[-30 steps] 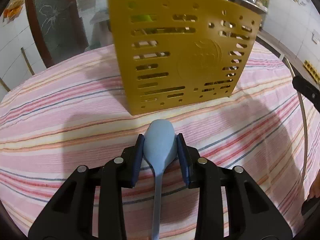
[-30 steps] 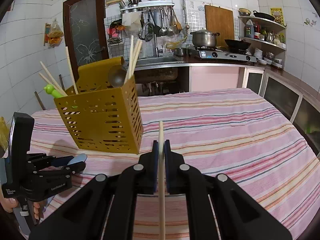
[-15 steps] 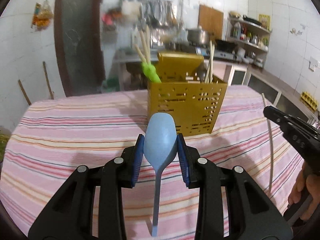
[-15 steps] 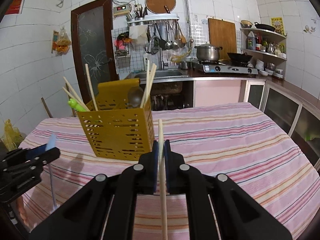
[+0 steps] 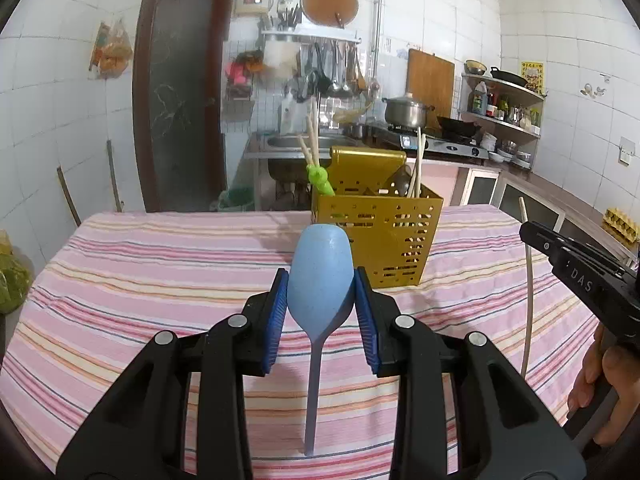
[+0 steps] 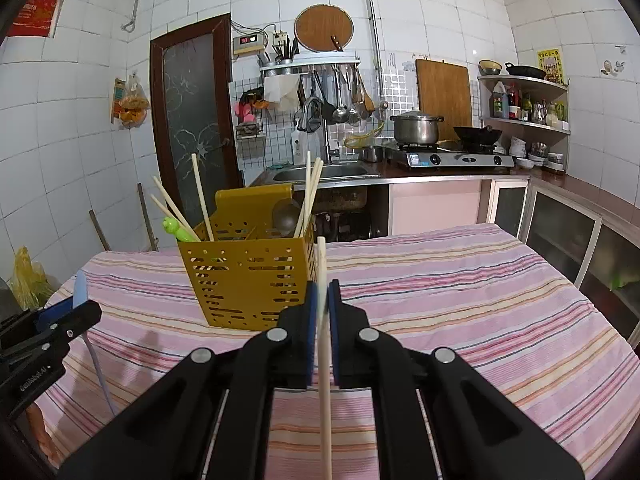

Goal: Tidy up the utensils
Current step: 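Lift the chopstick and blue spoon and carry them above the yellow holder, then lower the blue spoon and chopstick into the yellow holder and open both tools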

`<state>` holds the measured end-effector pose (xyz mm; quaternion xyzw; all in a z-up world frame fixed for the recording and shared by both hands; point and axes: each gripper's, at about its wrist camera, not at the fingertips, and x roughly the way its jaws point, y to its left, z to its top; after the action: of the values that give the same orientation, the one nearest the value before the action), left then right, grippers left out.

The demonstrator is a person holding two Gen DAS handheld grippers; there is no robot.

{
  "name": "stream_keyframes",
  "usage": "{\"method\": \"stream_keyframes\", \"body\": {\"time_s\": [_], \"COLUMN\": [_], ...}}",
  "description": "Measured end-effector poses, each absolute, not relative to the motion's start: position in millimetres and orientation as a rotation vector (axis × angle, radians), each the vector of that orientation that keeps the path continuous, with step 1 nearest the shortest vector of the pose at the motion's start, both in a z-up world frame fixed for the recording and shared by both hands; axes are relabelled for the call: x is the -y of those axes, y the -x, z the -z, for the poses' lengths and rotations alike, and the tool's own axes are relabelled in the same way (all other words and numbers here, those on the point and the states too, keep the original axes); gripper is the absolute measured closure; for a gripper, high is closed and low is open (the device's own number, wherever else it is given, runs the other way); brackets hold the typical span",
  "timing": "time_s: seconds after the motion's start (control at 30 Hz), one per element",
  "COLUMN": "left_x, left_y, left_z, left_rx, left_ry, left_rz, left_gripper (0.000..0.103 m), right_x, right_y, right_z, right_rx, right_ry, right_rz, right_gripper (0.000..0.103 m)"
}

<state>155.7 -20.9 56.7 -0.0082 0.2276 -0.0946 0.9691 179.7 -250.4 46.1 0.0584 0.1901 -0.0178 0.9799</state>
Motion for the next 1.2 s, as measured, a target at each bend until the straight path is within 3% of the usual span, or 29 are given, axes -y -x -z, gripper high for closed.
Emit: {"method": "stream_keyframes", "body": {"time_s": [0.63, 1.2], "left_x": [24.1, 45.8], "left_y": [-142.7, -220.7], "left_z": [-84.7, -192.9], "left_rx": [-0.364, -0.185], "left_ry": [0.015, 0.074], "left_rz": [0.199, 0.249], "left_gripper": [0.071, 0.071], "right_x": [251.6, 249.3], "right_y": [-169.2, -220.2], "right_z": [-63.2, -163.6], "right_rx": [-0.327, -0.157], "right_ry": [-0.096, -0.080], "right_rz": [0.026, -0.021], "right_gripper": [0.097, 0.097]}}
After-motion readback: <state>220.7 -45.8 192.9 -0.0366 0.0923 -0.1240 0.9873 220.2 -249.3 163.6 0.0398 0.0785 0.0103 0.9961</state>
